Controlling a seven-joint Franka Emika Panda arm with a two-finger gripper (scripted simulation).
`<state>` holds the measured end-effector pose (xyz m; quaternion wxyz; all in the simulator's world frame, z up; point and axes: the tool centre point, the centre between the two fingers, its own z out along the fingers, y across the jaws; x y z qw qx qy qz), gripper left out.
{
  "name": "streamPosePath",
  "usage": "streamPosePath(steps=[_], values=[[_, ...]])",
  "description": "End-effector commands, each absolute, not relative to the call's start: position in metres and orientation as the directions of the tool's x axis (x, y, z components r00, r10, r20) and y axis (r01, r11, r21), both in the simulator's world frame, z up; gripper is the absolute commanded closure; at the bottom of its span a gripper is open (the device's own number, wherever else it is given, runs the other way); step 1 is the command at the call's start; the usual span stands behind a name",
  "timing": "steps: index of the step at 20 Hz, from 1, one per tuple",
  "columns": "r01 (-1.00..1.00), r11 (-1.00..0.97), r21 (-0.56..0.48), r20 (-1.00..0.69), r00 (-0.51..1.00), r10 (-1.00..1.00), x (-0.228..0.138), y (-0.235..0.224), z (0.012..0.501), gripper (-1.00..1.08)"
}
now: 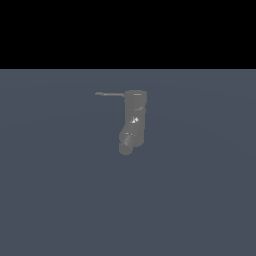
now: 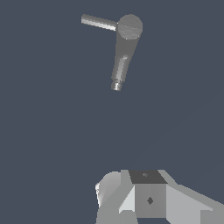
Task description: Turn on the faucet by rotating a designated handle.
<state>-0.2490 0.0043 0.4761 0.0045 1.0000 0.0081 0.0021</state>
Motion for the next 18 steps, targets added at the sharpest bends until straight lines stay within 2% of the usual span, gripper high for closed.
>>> streamPosePath(steps=[1,18], values=[[0.016,-1.000,0.009,0.004,1.000,0.016,-0.249,0.004,0.476,1.08],[-0.134,-0.991,0.007,0.004,0.991,-0.134,-0.232,0.036,0.453,1.08]])
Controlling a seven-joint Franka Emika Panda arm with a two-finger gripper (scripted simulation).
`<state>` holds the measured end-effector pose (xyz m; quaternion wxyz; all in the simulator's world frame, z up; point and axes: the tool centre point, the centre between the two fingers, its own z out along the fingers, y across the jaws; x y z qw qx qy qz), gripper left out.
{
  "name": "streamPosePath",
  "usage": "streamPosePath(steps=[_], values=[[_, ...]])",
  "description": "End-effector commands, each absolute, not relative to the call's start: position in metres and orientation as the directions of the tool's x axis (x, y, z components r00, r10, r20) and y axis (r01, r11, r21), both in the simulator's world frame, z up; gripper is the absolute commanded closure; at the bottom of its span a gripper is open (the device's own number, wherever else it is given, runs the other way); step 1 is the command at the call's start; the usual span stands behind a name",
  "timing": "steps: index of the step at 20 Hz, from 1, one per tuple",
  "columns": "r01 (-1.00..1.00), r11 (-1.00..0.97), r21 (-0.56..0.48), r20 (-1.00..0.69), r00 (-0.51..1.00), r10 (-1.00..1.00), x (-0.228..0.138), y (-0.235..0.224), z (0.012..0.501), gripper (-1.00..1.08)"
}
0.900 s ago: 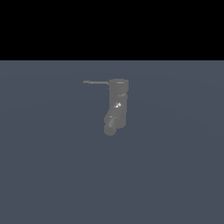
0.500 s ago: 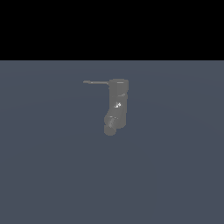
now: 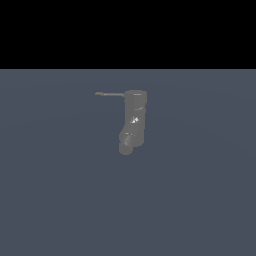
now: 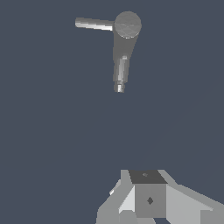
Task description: Turn on the faucet by rotating a designated handle.
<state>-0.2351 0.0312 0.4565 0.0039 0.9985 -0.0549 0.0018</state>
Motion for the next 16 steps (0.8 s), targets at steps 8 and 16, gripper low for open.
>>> streamPosePath(steps=[8,16], values=[[-0.292,-0.956,0.005,0.003,0.956,-0.292,-0.209,0.068,0.427,1.08],[-0.448,-0.894,0.002,0.001,0.894,-0.448,-0.179,0.096,0.401,1.08]])
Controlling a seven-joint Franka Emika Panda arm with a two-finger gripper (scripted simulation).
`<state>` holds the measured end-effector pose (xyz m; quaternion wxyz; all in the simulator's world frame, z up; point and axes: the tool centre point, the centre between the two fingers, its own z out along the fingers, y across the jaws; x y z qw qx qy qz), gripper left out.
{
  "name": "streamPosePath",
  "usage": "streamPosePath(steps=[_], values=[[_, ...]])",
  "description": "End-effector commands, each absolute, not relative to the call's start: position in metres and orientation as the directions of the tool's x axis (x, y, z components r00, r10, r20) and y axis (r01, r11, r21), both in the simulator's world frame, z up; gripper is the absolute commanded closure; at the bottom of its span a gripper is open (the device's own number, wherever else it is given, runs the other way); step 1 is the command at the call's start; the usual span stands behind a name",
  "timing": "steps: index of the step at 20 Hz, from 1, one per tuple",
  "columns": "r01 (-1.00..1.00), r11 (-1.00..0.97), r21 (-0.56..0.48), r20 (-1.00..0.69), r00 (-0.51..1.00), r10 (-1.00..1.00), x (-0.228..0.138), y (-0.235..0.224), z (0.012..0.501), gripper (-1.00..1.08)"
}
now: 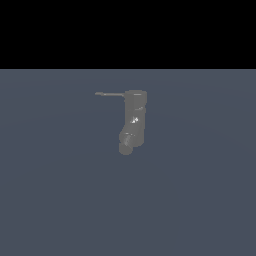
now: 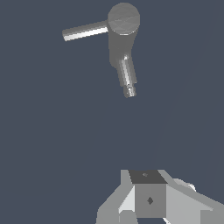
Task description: Turn on the faucet by rotating a designated handle.
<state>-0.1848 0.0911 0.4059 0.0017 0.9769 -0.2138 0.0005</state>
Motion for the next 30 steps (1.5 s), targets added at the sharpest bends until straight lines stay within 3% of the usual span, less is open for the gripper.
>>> streamPosePath(steps=[1,30], values=[[-0.466,-0.885,0.001,0.001,0.885,-0.466,-0.175,0.100,0.397,1.08],[-0.877,-0.480,-0.005,-0.005,0.480,-0.877,-0.040,0.148,0.307,1.08]])
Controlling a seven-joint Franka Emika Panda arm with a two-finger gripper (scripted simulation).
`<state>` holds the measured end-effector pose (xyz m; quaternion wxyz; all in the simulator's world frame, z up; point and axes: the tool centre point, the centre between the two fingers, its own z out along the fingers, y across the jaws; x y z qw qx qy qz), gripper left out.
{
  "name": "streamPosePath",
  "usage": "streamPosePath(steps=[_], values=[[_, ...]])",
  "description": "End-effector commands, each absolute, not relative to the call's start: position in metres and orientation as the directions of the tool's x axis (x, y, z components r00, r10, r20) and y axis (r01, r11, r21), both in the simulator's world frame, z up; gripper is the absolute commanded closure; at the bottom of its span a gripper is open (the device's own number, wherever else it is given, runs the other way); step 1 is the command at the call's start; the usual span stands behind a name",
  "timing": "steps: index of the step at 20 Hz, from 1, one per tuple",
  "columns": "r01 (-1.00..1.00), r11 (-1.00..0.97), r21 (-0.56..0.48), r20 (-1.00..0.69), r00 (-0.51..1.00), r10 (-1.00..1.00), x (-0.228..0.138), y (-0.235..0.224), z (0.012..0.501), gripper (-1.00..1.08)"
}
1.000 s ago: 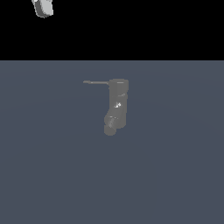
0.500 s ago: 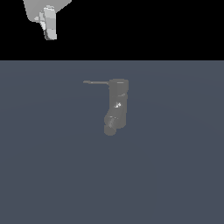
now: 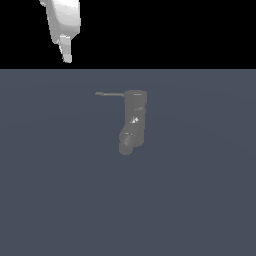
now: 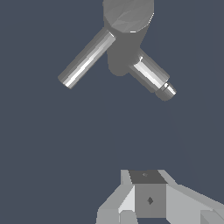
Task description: Turn on the faucet by rotating a designated handle.
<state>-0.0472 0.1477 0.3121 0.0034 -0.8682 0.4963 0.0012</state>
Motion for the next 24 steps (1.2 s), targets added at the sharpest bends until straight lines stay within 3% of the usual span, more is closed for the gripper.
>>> streamPosePath(steps=[1,24], values=[[-0.887,-0.463,-0.005,-0.005,0.463,-0.886,-0.035,0.148,0.304,1.08],[-0.998,0.060,-0.001,0.003,-0.060,-0.998,0.095,0.111,0.222,1.08]])
